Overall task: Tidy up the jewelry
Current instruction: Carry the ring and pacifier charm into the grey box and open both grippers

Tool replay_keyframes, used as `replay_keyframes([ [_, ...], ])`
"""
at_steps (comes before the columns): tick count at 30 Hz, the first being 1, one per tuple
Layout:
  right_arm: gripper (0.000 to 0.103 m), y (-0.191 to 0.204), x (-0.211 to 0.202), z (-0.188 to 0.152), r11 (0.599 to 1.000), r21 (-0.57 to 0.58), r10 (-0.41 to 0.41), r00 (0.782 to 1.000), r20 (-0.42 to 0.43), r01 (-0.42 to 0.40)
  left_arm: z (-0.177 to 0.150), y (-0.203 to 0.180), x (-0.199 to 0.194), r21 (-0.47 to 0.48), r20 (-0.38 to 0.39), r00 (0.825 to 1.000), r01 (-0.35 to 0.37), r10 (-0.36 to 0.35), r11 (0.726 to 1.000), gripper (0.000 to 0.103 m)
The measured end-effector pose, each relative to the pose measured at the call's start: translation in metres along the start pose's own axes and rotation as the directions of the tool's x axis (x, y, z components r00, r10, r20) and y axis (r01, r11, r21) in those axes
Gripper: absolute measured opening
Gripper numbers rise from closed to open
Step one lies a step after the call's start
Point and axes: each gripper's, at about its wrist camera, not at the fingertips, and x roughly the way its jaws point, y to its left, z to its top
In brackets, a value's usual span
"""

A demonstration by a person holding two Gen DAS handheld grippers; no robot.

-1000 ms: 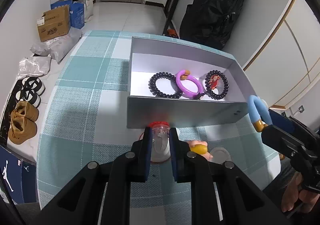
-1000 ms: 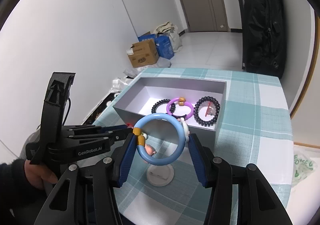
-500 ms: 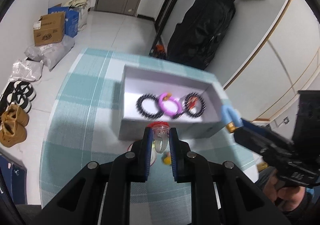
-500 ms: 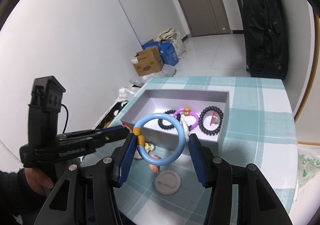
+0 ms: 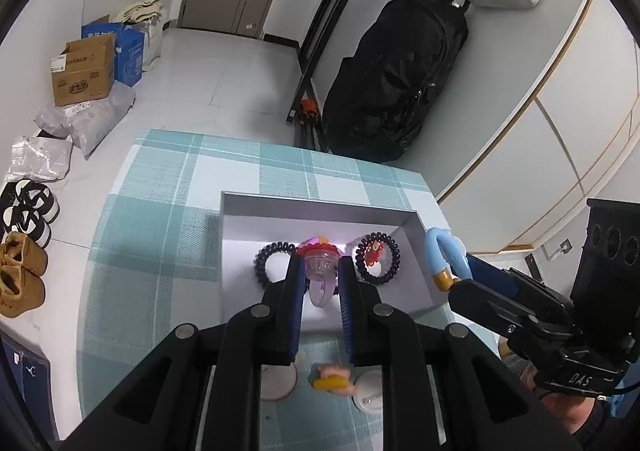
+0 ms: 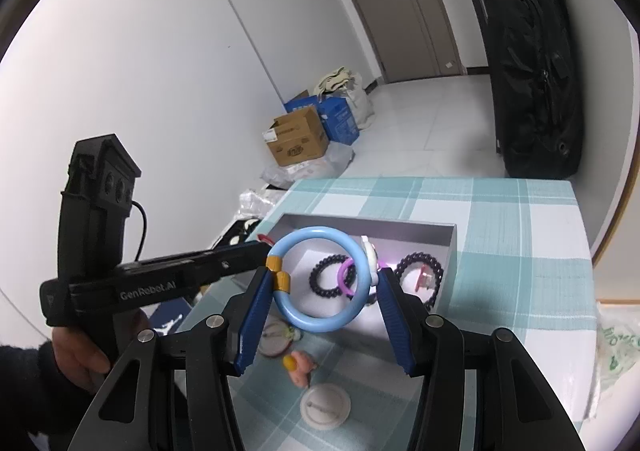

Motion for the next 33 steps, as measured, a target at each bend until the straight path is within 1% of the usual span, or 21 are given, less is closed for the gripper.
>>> replay_keyframes([
  [4,0.052,-0.007,0.006,0.005,1.0,0.016,0.001,1.0,-0.003,-0.001,0.005,-0.001,0.01,0.003,-0.022,1.0,0.005,-0.005,1.0,0.012],
  [13,0.052,-0.024,0.019,0.01,0.999,0.055,0.001,1.0,-0.023,0.0,0.012,0.005,0.031,-0.022,-0.082,0.997,-0.001,-0.001,1.0,0.012],
  [21,0.052,-0.034,0.026,0.011,0.997,0.074,0.006,0.999,-0.037,-0.004,0.014,0.002,0.038,-0.015,-0.103,0.995,0.0,-0.002,1.0,0.012],
  [27,0.052,-0.032,0.025,0.011,0.997,0.072,0.005,0.999,-0.04,-0.002,0.014,0.004,0.043,-0.026,-0.119,0.993,0.001,-0.004,1.0,0.012],
  [30,0.052,-0.031,0.026,0.01,0.998,0.069,0.003,0.999,-0.046,0.0,0.015,0.005,0.043,-0.039,-0.119,0.993,0.009,-0.014,0.999,0.012],
  [33,0.052,-0.03,0.029,0.01,0.998,0.06,-0.007,0.999,-0.052,0.01,0.015,0.005,0.042,-0.052,-0.114,0.993,0.032,-0.038,0.998,0.012],
])
